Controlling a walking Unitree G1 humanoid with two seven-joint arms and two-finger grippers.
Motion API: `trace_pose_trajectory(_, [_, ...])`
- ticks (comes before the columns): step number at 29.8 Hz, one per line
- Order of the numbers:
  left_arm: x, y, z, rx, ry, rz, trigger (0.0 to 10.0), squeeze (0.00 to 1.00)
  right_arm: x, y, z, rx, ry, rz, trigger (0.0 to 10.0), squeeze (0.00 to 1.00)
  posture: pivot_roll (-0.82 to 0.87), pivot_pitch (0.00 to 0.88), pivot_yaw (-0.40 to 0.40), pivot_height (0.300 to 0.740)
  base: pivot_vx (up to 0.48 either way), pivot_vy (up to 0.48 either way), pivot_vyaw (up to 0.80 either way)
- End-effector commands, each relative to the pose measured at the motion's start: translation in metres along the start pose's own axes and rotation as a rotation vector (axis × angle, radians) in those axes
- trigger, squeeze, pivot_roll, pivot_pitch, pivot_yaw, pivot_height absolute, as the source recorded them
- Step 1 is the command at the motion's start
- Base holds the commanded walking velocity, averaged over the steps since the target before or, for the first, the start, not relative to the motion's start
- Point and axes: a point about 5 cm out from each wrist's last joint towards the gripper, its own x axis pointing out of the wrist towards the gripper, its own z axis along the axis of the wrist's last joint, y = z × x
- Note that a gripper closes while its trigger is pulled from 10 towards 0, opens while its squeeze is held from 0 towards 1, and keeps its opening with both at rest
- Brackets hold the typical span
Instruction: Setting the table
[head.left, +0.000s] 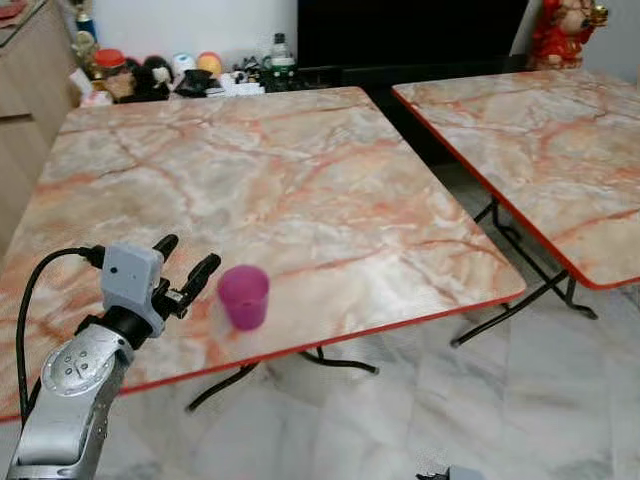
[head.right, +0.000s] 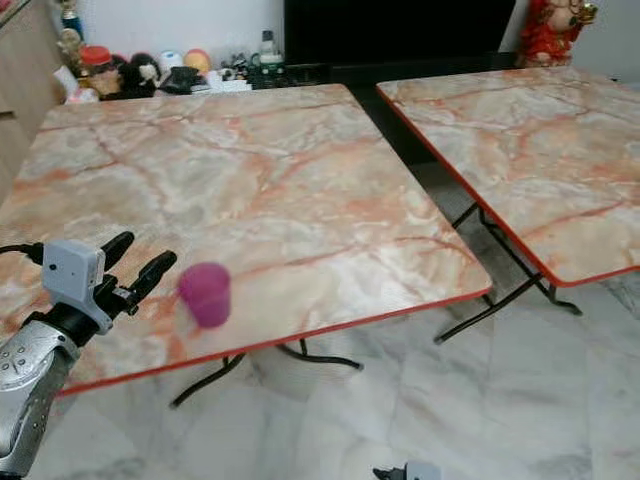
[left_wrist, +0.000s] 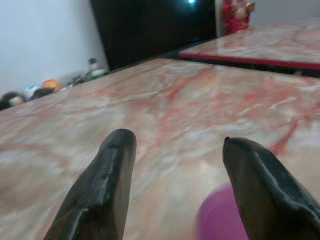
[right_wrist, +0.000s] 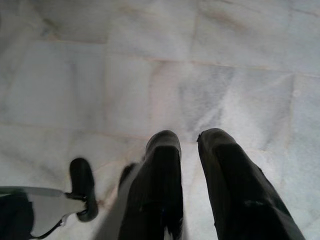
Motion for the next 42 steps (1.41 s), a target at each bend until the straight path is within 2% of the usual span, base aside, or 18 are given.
trace_pose_trajectory(1, [0.001,-0.001,0.004,0.011,-0.006,-0.015,10.0,0.00,-0.001,-0.004,-0.002,0.000,0.006,-0.012,10.0,0.00,0.18,0.130,-0.039,0.740,0.000,0.000,0.00])
trace_pose_trajectory(6, [-0.001,-0.001,0.006,0.006,-0.013,-0.012,10.0,0.00,-0.001,-0.004,-0.002,0.000,0.008,-0.012,10.0,0.00,0.18,0.132,-0.039,0.740,0.000,0.000,0.00])
trace_pose_trajectory(9, [0.001,0.005,0.011,-0.038,-0.015,0.012,10.0,0.00,-0.001,-0.004,-0.003,-0.002,0.010,-0.013,10.0,0.00,0.18,0.132,-0.039,0.740,0.000,0.000,0.00])
trace_pose_trajectory(13, [0.002,0.007,0.015,-0.050,-0.006,0.015,10.0,0.00,-0.001,-0.005,-0.003,-0.004,0.011,-0.013,10.0,0.00,0.18,0.132,-0.039,0.740,0.000,0.000,0.00])
trace_pose_trajectory(16, [0.004,0.021,0.025,-0.113,-0.014,0.034,10.0,0.00,-0.001,-0.004,-0.004,-0.004,0.013,-0.014,10.0,0.00,0.18,0.134,-0.036,0.740,0.000,0.000,0.00])
trace_pose_trajectory(18, [0.003,0.024,0.025,-0.119,-0.008,0.034,10.0,0.00,-0.001,-0.005,-0.004,-0.003,0.013,-0.015,10.0,0.00,0.18,0.134,-0.036,0.740,0.000,0.000,0.00])
trace_pose_trajectory(19, [0.001,0.028,0.024,-0.135,0.006,0.043,10.0,0.00,-0.001,-0.005,-0.004,-0.003,0.014,-0.015,10.0,0.00,0.19,0.134,-0.035,0.740,0.000,0.000,0.00])
trace_pose_trajectory(20, [-0.002,0.032,0.020,-0.143,0.063,0.037,10.0,0.00,-0.001,-0.005,-0.005,-0.003,0.015,-0.015,10.0,0.00,0.19,0.134,-0.034,0.740,0.000,0.000,0.00])
trace_pose_trajectory(21, [-0.005,0.034,0.014,-0.121,0.124,0.029,10.0,0.00,-0.001,-0.005,-0.005,-0.003,0.015,-0.015,10.0,0.00,0.19,0.135,-0.033,0.740,0.000,0.000,0.00])
trace_pose_trajectory(22, [-0.005,0.034,0.014,-0.121,0.124,0.029,10.0,0.00,-0.001,-0.005,-0.005,-0.003,0.015,-0.015,10.0,0.00,0.19,0.135,-0.033,0.740,0.000,0.000,0.00])
trace_pose_trajectory(23, [-0.009,0.033,0.008,-0.084,0.186,-0.005,10.0,0.00,-0.001,-0.004,-0.005,-0.003,0.016,-0.015,10.0,0.00,0.19,0.135,-0.033,0.740,0.000,0.000,0.00])
trace_pose_trajectory(27, [-0.018,0.034,-0.004,-0.124,0.296,-0.001,10.0,0.00,-0.001,-0.004,-0.005,-0.004,0.018,-0.011,10.0,0.00,0.19,0.133,-0.032,0.740,0.000,0.000,0.00])
trace_pose_trajectory(30, [-0.021,0.033,-0.010,-0.172,0.331,0.012,10.0,0.00,-0.001,-0.003,-0.005,-0.005,0.018,-0.008,10.0,0.00,0.19,0.131,-0.032,0.740,0.000,0.000,0.00])
trace_pose_trajectory(35, [-0.022,0.033,-0.004,-0.229,0.334,0.007,10.0,0.00,-0.001,-0.003,-0.006,-0.003,0.018,-0.008,10.0,0.00,0.19,0.122,-0.030,0.740,0.000,0.000,0.00])
trace_pose_trajectory(42, [-0.026,0.040,-0.001,-0.243,0.353,0.009,10.0,0.00,-0.001,-0.003,-0.006,-0.003,0.018,-0.009,10.0,0.00,0.19,0.118,-0.028,0.740,0.000,0.000,0.00])
